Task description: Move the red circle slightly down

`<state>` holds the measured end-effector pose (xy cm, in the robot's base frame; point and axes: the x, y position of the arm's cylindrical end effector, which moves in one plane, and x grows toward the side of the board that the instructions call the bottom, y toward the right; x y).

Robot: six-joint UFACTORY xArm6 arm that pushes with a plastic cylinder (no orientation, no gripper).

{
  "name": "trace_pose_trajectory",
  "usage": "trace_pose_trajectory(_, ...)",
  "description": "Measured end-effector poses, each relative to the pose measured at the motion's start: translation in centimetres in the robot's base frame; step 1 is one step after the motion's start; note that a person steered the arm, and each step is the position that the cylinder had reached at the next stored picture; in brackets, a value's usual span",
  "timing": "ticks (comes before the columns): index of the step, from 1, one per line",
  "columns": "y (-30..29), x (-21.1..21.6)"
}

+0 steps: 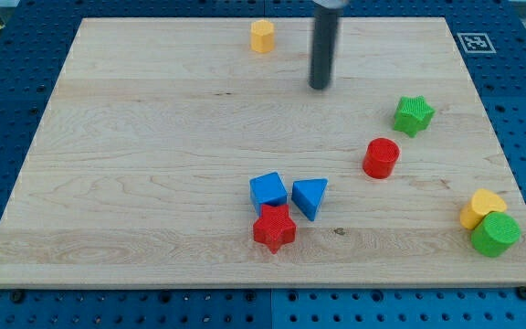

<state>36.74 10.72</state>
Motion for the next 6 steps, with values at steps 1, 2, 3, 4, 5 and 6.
trace_pose_trajectory(1,6.2,1.9)
trace_pose_trajectory(2,7.7,3.5)
trace_pose_trajectory(3,6.9,3.6)
trace_pose_trajectory(4,4.2,3.6)
trace_pose_trajectory(5,2.1,5.2)
trace_pose_trajectory(6,2.1,8.5)
